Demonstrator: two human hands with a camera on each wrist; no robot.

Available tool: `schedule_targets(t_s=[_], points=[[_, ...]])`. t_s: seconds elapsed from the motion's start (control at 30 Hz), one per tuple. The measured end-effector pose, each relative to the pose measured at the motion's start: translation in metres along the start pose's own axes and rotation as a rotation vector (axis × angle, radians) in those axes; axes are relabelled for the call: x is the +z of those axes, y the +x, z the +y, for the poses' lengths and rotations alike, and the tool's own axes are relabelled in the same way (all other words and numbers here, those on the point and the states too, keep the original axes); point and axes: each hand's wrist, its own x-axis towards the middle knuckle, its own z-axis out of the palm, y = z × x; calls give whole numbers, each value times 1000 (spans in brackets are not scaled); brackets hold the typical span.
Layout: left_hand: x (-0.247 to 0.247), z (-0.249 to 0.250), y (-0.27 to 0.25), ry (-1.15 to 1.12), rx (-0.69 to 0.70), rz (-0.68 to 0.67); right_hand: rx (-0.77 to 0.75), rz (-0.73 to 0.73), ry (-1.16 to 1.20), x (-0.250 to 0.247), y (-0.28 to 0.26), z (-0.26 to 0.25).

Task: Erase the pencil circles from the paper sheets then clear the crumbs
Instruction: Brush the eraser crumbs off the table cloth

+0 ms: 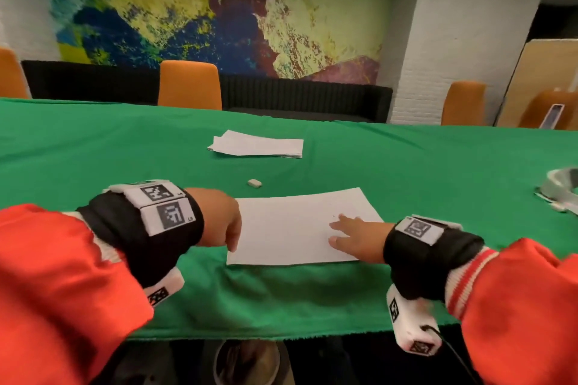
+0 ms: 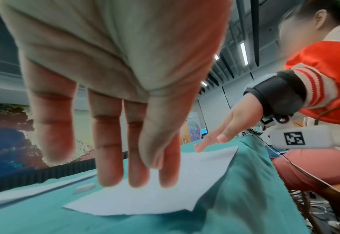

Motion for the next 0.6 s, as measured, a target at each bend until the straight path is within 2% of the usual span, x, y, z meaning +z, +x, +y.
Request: schedule_targets(t_s=[0.13, 0.3, 0.37, 0.47, 0.6], points=[[-4, 1, -8, 50, -57, -63, -90, 13, 11, 8, 1, -30], [14, 23, 6, 79, 23, -191, -115, 36, 11, 28, 7, -51], [18, 26, 9, 107, 46, -170, -130, 27, 19, 27, 9, -55], [13, 20, 6, 104, 53, -70, -168, 6, 79, 24, 7, -54], [-1, 3, -2, 153, -18, -12, -165, 105, 211, 19, 11, -38]])
